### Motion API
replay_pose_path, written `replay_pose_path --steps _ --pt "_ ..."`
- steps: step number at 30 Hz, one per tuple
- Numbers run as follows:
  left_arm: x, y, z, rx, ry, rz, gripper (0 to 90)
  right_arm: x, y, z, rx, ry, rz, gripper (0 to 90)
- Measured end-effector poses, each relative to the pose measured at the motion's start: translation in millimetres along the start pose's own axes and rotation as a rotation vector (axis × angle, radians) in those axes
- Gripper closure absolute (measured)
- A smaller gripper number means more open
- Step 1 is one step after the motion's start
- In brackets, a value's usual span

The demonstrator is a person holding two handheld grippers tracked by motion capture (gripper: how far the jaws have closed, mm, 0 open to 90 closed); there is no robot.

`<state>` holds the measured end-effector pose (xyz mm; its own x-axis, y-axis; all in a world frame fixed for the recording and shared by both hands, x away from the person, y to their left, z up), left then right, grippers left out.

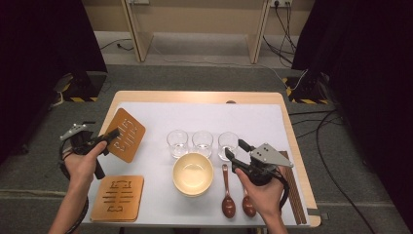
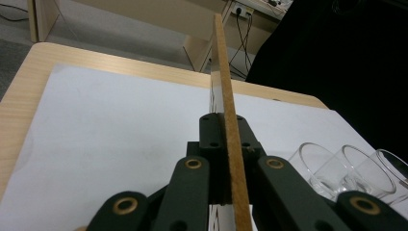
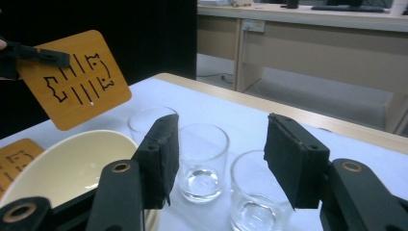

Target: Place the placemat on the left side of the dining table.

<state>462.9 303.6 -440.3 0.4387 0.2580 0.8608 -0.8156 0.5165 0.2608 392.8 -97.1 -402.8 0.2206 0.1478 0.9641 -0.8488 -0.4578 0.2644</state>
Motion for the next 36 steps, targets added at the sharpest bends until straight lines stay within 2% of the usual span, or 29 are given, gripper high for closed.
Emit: replay_pose_path --steps 7,13,22,36 --pt "2.8 -16.9 3.2 0.004 -0.006 -0.009 85.9 -6.5 3.2 18.0 -0.048 -0.025 0.010 46.3" --pt "6.3 -30.3 3.8 0.012 -0.014 -0.010 85.9 -9.6 3.8 24.9 -0.069 -0.029 0.006 46.5" --pt "8.7 -49.0 0.9 0.029 -0.015 -0.015 85.9 -11.4 3.7 27.7 -0.078 -0.029 0.003 46.5" --pt "7.3 -76.4 -8.9 0.056 0.018 -0.033 85.9 -14.7 2.1 29.1 -0.077 -0.038 -0.006 46.4"
Point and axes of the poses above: each handheld gripper's, and its own axes: y roughly backward along the jaws, x roughly out of its top, z roughly to its right, the point moved 9 cm from there along -y, roughly forward along the jaws, and after that the axes turned 7 degrees about -x, right-handed, at the moved point
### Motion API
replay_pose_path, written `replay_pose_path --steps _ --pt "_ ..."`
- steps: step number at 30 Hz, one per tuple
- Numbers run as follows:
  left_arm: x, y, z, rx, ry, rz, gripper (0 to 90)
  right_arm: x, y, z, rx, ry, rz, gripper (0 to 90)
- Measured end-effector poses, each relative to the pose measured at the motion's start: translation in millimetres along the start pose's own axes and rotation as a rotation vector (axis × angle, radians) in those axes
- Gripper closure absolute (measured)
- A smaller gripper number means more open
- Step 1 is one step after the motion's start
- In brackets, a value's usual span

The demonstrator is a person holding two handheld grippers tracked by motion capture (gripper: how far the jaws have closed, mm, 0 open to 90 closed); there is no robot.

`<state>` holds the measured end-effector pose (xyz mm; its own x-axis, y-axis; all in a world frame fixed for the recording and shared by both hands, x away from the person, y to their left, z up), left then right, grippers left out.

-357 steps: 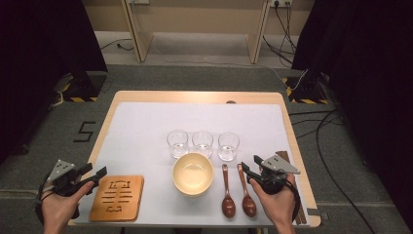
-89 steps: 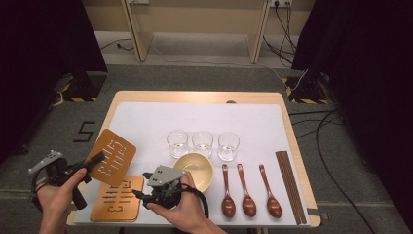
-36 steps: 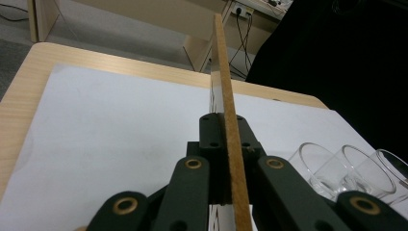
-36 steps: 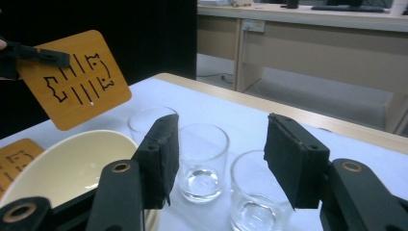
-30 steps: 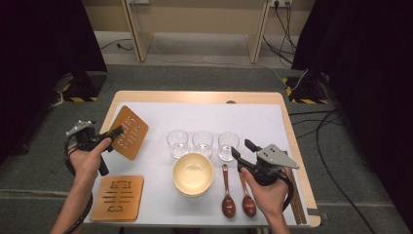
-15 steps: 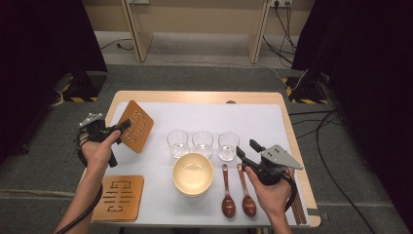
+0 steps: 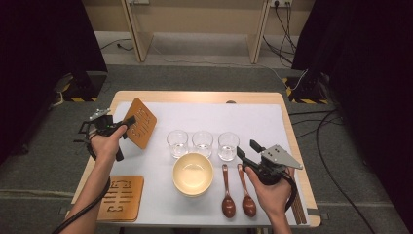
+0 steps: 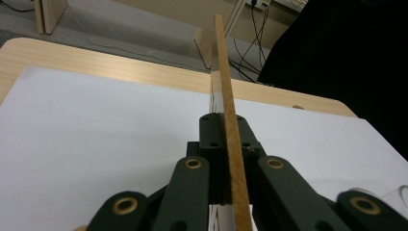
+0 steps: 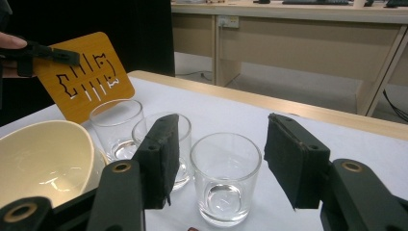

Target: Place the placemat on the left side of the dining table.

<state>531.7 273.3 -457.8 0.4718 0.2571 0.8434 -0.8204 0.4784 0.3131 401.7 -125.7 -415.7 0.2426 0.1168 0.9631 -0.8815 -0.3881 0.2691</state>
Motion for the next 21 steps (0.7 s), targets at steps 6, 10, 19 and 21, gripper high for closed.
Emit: replay_pose_path --steps 6,10,19,21 --pt "-2.6 -8.4 -2.4 0.012 0.007 -0.012 85.9 -0.5 0.2 1.1 -0.004 -0.002 -0.002 46.3" --pt "-3.5 -10.8 -5.4 0.022 0.017 -0.011 85.9 -0.9 -0.3 0.7 -0.001 -0.004 -0.005 46.3" --pt "-6.9 -16.0 -10.1 0.029 0.043 -0.016 85.8 -1.2 -1.1 -0.2 0.001 -0.002 -0.006 46.3" --pt "-7.5 -17.1 -10.6 0.030 0.047 -0.016 85.8 -1.1 -0.9 0.1 0.000 -0.002 -0.005 46.3"
Point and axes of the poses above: each handheld gripper's, and its own axes: y roughly backward along the jaws, x roughly out of its top, z roughly to its right, the point moved 9 cm from there along -y, roughly forward along the jaws, and after that the axes turned 7 degrees about -x, right-handed, at the moved point
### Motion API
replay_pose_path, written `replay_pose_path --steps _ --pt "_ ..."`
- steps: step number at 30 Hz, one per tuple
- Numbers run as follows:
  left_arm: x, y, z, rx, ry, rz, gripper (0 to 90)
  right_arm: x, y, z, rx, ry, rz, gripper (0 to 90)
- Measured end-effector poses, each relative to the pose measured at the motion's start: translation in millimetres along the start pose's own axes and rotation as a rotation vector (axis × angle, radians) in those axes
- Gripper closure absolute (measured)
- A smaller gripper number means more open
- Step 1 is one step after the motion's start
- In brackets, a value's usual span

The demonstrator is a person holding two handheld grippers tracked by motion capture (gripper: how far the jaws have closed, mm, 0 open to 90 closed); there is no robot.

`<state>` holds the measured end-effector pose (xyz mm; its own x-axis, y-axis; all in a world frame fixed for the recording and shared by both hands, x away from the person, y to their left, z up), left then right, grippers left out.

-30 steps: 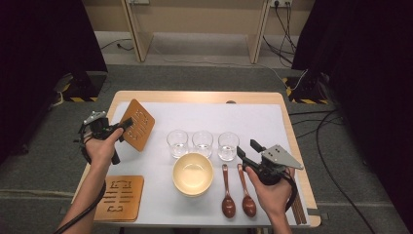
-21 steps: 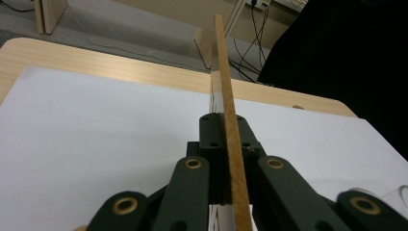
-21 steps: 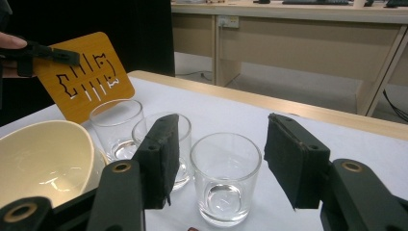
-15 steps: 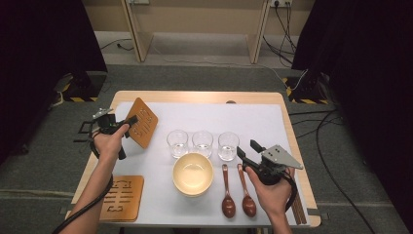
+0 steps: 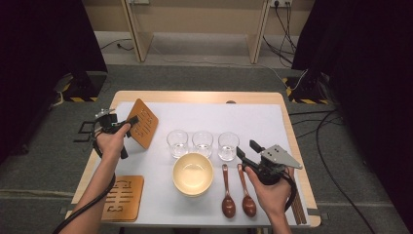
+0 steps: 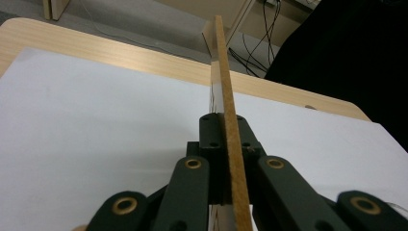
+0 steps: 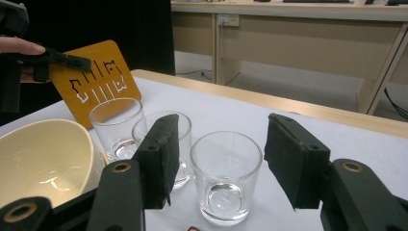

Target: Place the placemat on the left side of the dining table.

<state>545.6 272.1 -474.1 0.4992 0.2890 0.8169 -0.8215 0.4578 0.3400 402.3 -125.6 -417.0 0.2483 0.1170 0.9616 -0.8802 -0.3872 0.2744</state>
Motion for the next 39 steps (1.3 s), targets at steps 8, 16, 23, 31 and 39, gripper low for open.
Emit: replay_pose_path --steps 8,16,23,31,39 --pt "-3.0 -3.8 -4.0 0.004 0.029 0.001 85.7 1.6 2.0 0.8 -0.002 -0.002 0.012 46.6" --pt "-2.6 -3.5 -13.9 0.029 0.039 -0.014 83.8 1.6 2.1 0.7 -0.001 -0.001 0.012 46.6" --pt "-5.4 -1.3 -30.0 0.060 0.046 -0.022 77.3 1.9 2.7 0.1 0.000 0.004 0.012 46.5" --pt "-14.8 0.8 -49.7 0.085 0.053 -0.043 60.5 -0.5 0.9 -1.0 0.005 0.004 0.001 46.4" --pt "-29.5 4.1 -65.1 0.092 0.068 -0.074 51.3 -1.7 -0.2 0.2 0.001 -0.002 -0.004 46.0"
Point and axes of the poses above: each handheld gripper's, and its own axes: y roughly backward along the jaws, x roughly out of its top, z roughly to its right, the point moved 9 cm from there along -y, roughly forward along the jaws, and after that the axes turned 7 degrees about -x, right-handed, at the moved point
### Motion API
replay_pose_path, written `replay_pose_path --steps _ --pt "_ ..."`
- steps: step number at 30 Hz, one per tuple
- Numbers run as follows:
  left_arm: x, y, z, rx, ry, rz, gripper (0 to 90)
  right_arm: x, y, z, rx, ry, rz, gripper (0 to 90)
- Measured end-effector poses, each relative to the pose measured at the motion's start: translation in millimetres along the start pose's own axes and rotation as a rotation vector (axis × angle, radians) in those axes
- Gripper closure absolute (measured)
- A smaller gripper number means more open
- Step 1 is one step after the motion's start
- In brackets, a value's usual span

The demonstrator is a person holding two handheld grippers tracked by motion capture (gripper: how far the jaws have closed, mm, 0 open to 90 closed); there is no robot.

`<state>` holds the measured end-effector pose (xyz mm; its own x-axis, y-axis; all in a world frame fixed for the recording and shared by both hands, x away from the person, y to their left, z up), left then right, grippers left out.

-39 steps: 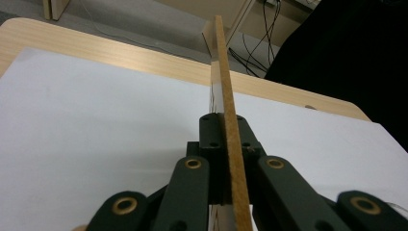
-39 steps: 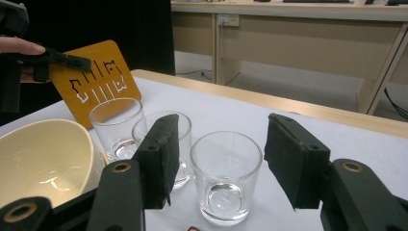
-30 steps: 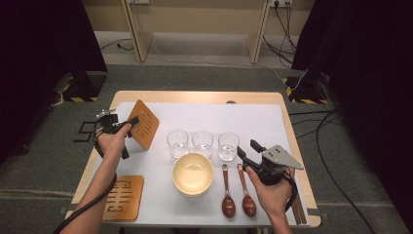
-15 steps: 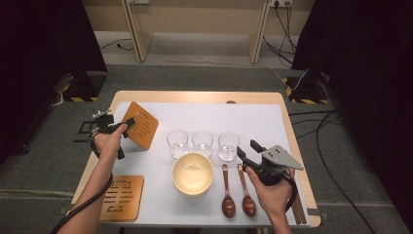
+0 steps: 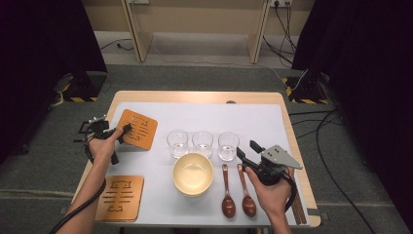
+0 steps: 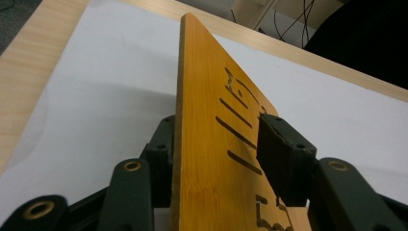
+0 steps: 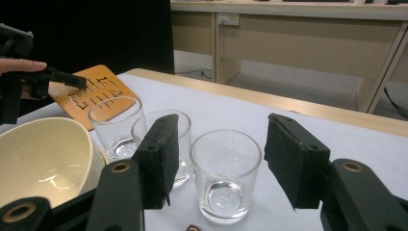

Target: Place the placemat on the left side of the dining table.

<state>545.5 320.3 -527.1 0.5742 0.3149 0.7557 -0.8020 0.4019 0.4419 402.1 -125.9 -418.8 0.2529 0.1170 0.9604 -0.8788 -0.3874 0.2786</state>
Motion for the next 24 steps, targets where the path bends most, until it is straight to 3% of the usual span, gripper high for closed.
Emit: replay_pose_path --steps 7,13,15,18,24 --pt "-14.1 0.2 -10.1 -0.005 0.013 -0.049 46.9 -2.0 -1.6 -0.4 -0.002 -0.003 -0.008 45.7" --pt "-16.2 7.2 -22.8 0.030 -0.006 -0.059 44.0 -1.9 -1.2 -0.3 -0.002 -0.006 -0.009 45.7" --pt "-16.8 11.1 -24.4 0.025 -0.005 -0.053 43.6 -2.1 -1.5 -0.2 -0.002 -0.006 -0.011 45.7" --pt "-20.2 19.3 -26.0 0.034 -0.042 -0.064 45.6 -1.8 -1.1 -0.1 -0.002 -0.010 -0.013 45.7" --pt "-36.0 38.2 -12.9 0.033 -0.166 -0.136 62.4 -0.9 0.1 -0.2 -0.004 -0.012 -0.015 46.1"
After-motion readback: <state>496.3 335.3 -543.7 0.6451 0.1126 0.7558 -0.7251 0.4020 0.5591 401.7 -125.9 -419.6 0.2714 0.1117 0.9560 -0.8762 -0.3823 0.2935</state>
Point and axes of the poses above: each handheld gripper's, and its own axes: y roughly backward along the jaws, x roughly out of its top, z roughly to its right, the point moved 9 cm from there along -y, roughly forward along the jaws, and after that the axes turned 7 degrees about -x, right-handed, at the moved point
